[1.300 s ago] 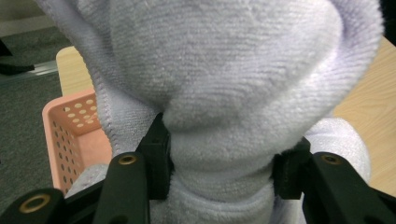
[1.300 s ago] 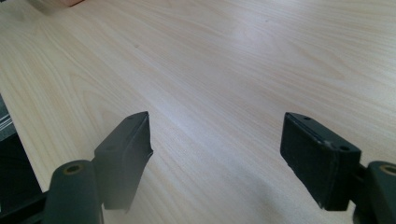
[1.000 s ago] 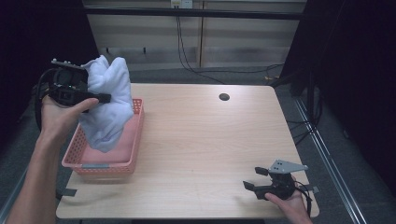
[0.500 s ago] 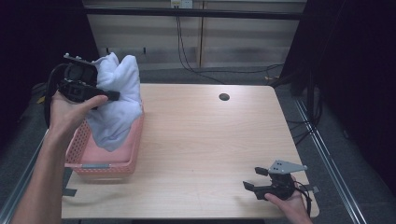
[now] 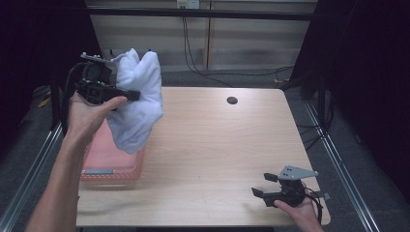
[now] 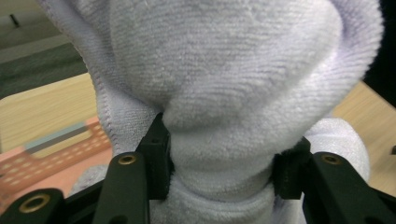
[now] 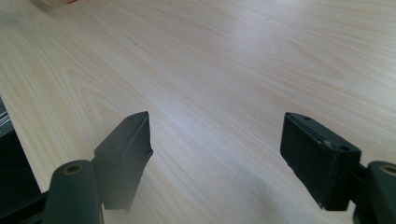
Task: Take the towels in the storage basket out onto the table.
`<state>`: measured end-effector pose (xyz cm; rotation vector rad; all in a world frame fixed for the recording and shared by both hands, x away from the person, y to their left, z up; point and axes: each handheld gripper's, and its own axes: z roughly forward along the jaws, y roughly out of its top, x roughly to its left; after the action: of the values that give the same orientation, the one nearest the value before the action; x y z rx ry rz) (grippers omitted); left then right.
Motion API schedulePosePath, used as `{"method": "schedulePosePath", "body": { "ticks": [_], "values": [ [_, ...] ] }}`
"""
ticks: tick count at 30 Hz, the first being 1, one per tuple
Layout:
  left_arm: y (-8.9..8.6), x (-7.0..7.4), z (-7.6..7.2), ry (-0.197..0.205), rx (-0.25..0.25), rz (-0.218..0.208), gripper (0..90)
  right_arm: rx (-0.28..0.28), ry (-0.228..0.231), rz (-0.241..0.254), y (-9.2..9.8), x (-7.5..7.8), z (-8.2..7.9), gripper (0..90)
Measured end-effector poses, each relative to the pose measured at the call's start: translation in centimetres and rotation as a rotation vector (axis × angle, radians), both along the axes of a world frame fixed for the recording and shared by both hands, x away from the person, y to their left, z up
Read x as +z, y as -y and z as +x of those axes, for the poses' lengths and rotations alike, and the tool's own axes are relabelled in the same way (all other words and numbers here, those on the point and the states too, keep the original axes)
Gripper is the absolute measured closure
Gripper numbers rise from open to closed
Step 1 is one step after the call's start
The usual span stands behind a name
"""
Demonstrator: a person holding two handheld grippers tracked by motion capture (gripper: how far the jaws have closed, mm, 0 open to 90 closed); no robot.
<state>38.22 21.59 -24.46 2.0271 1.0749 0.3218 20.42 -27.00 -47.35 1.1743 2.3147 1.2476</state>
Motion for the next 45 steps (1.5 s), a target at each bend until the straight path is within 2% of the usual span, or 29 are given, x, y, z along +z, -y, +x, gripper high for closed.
{"method": "schedulePosePath", "body": {
  "ticks": [2,4,5,6,7,11,13,14,17,18,20,26,28,29,30,33,35,36,39,42,43,45],
  "values": [
    [1.1,-0.1,-0.2,0.003,-0.015,-0.006,50.6,-0.002,-0.001,0.000,0.0,0.0,0.0,24.8],
    [2.1,-0.2,-0.3,0.004,-0.038,0.008,50.6,-0.002,0.001,-0.002,0.1,0.0,0.0,24.8],
    [3.1,-0.5,-0.5,0.002,-0.046,-0.016,50.5,-0.001,0.000,0.000,0.1,0.0,0.0,24.8],
    [3.1,-0.5,-0.5,0.002,-0.046,-0.016,50.5,-0.001,0.000,0.000,0.1,0.0,0.0,24.8],
    [3.6,-0.7,-0.4,0.003,-0.071,-0.001,50.5,-0.003,0.001,0.000,0.1,0.0,0.0,24.8],
    [5.3,-1.4,-0.3,-0.016,-0.112,-0.009,50.3,-0.004,-0.003,0.002,0.2,0.0,-0.1,24.8],
    [6.5,-2.0,-0.4,-0.013,-0.130,-0.023,50.3,0.006,-0.001,0.004,0.2,0.0,0.0,24.8],
    [6.5,-2.0,-0.4,-0.013,-0.130,-0.023,50.3,0.006,-0.001,0.004,0.2,0.0,0.0,24.8],
    [7.9,-2.8,-0.7,-0.014,-0.159,-0.020,50.3,0.009,-0.001,0.000,0.1,0.0,-0.1,24.7],
    [8.7,-3.6,-1.0,-0.017,-0.179,-0.026,50.2,0.007,0.000,0.000,0.2,0.0,-0.1,24.7],
    [9.3,-4.1,-1.2,-0.021,-0.185,-0.034,50.2,0.005,-0.002,0.002,0.2,0.1,-0.1,24.7],
    [12.2,-6.7,-2.5,-0.022,-0.239,-0.021,49.8,-0.002,-0.010,0.004,0.4,0.0,-0.1,24.7],
    [13.1,-7.5,-2.7,-0.021,-0.247,-0.015,49.5,-0.002,-0.010,0.003,0.4,0.0,-0.1,24.7],
    [13.8,-8.5,-3.0,-0.020,-0.240,0.008,49.2,-0.001,-0.009,0.003,0.4,0.0,-0.1,24.7],
    [13.8,-8.5,-3.0,-0.020,-0.240,0.008,49.1,-0.001,-0.009,0.003,0.4,0.0,-0.1,24.7],
    [14.8,-10.4,-3.2,-0.031,-0.246,0.013,49.0,0.000,-0.009,0.003,0.4,0.0,-0.1,24.7],
    [15.5,-11.8,-3.6,-0.035,-0.259,0.037,48.6,-0.004,-0.010,0.002,0.4,0.0,0.0,24.7],
    [15.5,-11.8,-3.6,-0.035,-0.259,0.037,48.5,-0.004,-0.010,0.002,0.4,0.0,0.0,24.7],
    [16.1,-13.0,-3.9,-0.040,-0.263,0.040,48.0,-0.002,-0.008,0.001,0.4,0.0,0.1,24.7],
    [17.0,-14.3,-4.2,-0.054,-0.286,0.035,47.7,-0.005,-0.009,0.000,0.3,0.0,0.1,24.9],
    [17.4,-14.9,-4.3,-0.061,-0.301,0.053,47.5,-0.006,-0.008,0.000,0.3,0.0,0.1,24.9],
    [18.0,-15.9,-4.4,-0.070,-0.307,0.061,47.4,-0.006,-0.010,-0.002,0.2,-0.1,0.2,24.9]
  ]
}}
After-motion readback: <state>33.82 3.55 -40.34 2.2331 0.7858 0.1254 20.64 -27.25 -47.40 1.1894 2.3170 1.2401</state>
